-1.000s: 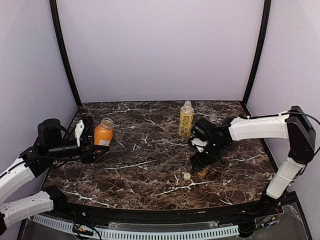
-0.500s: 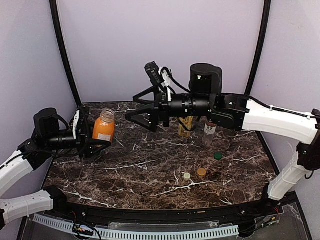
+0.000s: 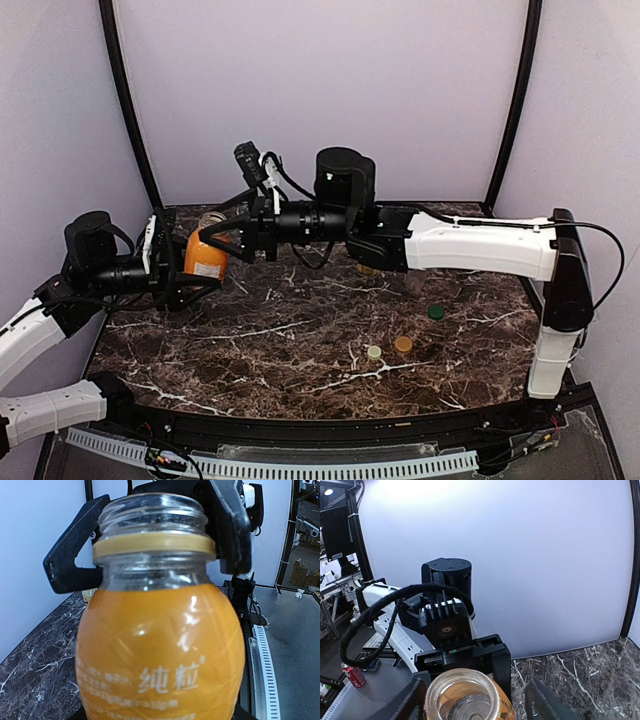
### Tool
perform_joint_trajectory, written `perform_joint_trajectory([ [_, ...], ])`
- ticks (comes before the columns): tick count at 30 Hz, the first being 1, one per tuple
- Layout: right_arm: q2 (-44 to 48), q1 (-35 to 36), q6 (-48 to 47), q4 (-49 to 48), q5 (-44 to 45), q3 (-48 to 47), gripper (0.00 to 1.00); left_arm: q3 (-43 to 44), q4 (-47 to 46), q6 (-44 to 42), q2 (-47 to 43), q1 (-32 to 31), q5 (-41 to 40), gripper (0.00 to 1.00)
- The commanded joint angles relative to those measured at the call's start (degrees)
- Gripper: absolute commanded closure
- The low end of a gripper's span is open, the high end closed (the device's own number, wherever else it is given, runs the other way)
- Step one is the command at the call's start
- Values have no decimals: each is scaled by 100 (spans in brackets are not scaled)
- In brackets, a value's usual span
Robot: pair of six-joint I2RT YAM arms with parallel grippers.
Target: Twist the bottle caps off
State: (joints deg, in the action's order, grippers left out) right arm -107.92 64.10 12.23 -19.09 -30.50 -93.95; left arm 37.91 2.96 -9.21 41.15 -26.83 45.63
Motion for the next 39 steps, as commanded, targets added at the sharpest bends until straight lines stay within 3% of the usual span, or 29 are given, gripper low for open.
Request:
perform_joint_trajectory([
  [1,-80,49,202,-418,-165,-230,46,85,-171,6,-32,20,92,95],
  [10,-82,68,-35,67,-227,-358,96,72,-169,-4,-52,11,16,95],
  [12,19,61,-193,230,-121,-332,100,57,-155,-6,-60,11,-44,72],
  [13,93,54,-273,332,-32,-303,100,36,-138,4,-66,11,-75,39],
  [15,313,14,-466,532,183,-202,100,-29,-104,12,-102,11,-197,6],
  [23,1878,-701,-1020,1765,1915,534,100,-612,-124,235,-485,321,-779,1],
  [26,2464,-1303,-1183,2248,2791,844,100,-885,-150,414,-694,598,-1117,1],
  [31,3464,-2689,-1918,2209,3966,1867,100,-1235,-61,581,-1144,1343,-1846,1],
  [35,3921,-4142,-1857,2036,3437,2819,100,-1516,13,637,-1494,1925,-2248,1],
  [39,4164,-4874,-1939,964,2921,4145,100,-1749,52,808,-1764,2480,-2323,1],
])
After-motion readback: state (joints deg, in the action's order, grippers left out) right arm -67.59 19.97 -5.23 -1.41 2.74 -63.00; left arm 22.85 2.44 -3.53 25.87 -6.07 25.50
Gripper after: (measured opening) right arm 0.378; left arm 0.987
